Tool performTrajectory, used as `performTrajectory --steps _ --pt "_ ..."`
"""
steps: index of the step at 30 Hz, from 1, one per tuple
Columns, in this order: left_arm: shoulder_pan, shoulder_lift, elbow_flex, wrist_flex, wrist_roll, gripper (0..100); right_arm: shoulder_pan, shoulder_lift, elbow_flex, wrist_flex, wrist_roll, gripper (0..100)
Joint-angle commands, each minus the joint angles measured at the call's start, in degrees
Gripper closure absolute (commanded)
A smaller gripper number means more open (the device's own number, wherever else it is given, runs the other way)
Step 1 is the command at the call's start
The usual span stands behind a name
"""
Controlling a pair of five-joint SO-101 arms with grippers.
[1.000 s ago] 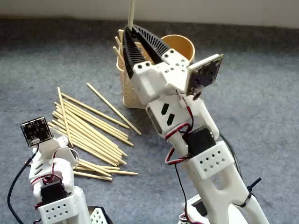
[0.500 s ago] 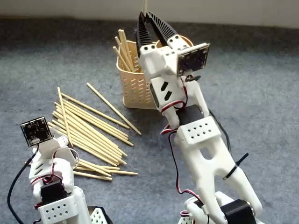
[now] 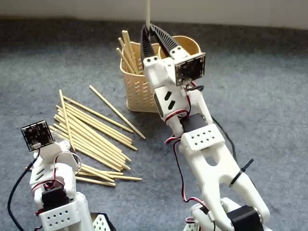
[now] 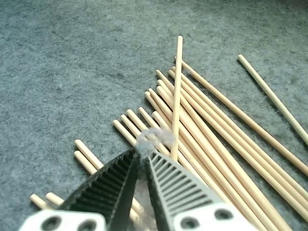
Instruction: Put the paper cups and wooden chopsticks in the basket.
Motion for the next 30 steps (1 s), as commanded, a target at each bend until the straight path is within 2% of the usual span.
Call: performTrajectory --steps 1,3,13,20,25,30 --pt "1.19 -0.31 1.19 0.18 0.09 99 0.48 -1.27 0.66 -1.36 0.70 89.7" --pt "1.19 -0.31 1.19 0.18 0.09 99 0.48 -1.27 0.92 -1.01 0.70 85.3" --pt "1.19 -0.31 1.19 0.18 0.09 99 0.31 -3.91 1.10 -0.66 0.79 87.5" --pt "1.19 -0.31 1.19 0.18 0.09 99 -2.77 -14.81 1.71 13.32 0.79 97.3" --pt "1.19 -0.31 1.19 0.18 0.09 99 -4.18 -20.70 1.71 22.55 0.79 97.5" --pt "1.19 -0.31 1.19 0.18 0.09 99 -4.18 -24.13 3.03 27.03 0.70 97.5"
